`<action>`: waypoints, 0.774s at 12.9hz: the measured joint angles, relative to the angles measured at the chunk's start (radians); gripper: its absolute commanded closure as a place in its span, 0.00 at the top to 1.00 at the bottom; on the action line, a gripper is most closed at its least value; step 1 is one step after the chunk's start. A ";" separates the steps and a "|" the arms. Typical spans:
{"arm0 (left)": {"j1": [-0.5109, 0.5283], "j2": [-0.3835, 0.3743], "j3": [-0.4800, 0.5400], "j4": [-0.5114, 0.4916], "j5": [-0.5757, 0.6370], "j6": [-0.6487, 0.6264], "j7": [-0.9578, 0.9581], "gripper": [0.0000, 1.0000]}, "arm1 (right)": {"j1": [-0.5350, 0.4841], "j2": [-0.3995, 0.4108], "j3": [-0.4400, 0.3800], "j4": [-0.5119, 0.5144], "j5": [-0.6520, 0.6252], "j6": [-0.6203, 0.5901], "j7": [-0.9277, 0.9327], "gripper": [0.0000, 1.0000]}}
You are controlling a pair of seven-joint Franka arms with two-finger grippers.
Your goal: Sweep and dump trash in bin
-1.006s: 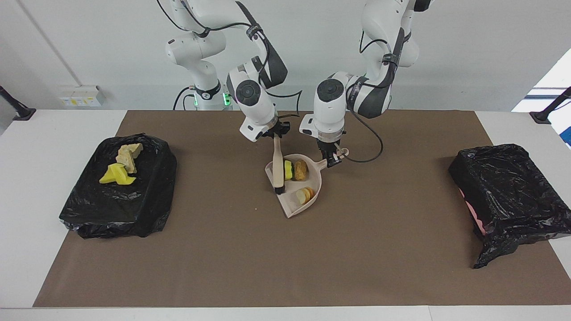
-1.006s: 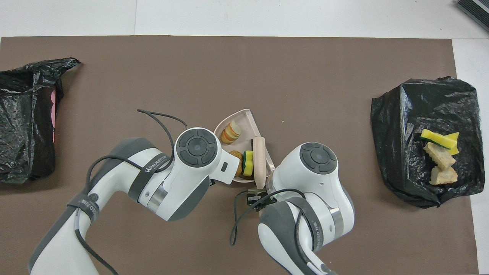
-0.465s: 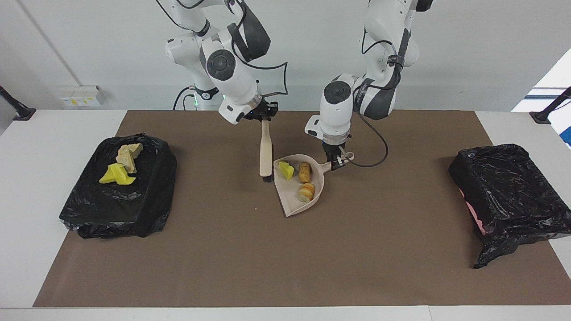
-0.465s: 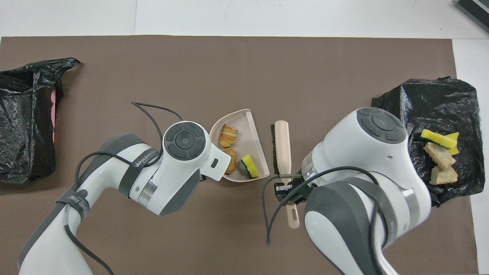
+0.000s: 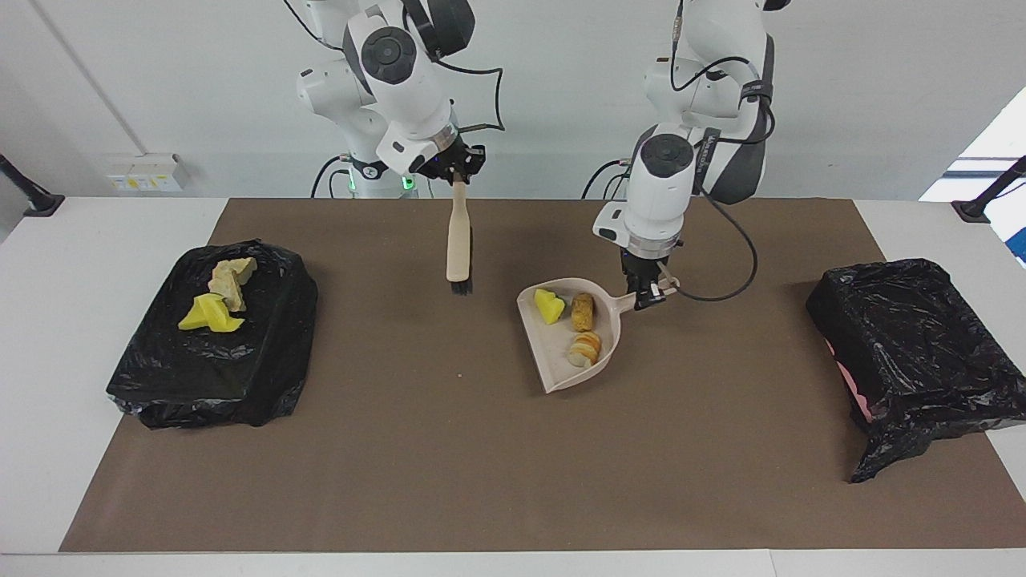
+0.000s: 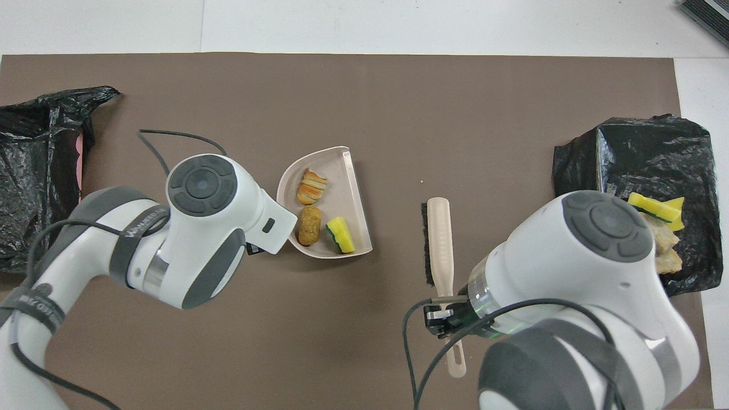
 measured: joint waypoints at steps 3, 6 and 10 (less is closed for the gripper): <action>0.142 -0.092 0.007 0.001 0.000 -0.060 0.192 0.00 | 0.157 0.006 0.010 -0.099 0.000 0.175 0.130 0.00; 0.338 -0.139 0.019 0.018 -0.004 -0.121 0.352 0.00 | 0.274 0.038 0.017 -0.170 0.003 0.264 0.202 0.00; 0.569 -0.138 0.022 0.047 -0.011 -0.131 0.424 0.00 | 0.344 0.047 0.018 -0.265 0.004 0.377 0.254 0.00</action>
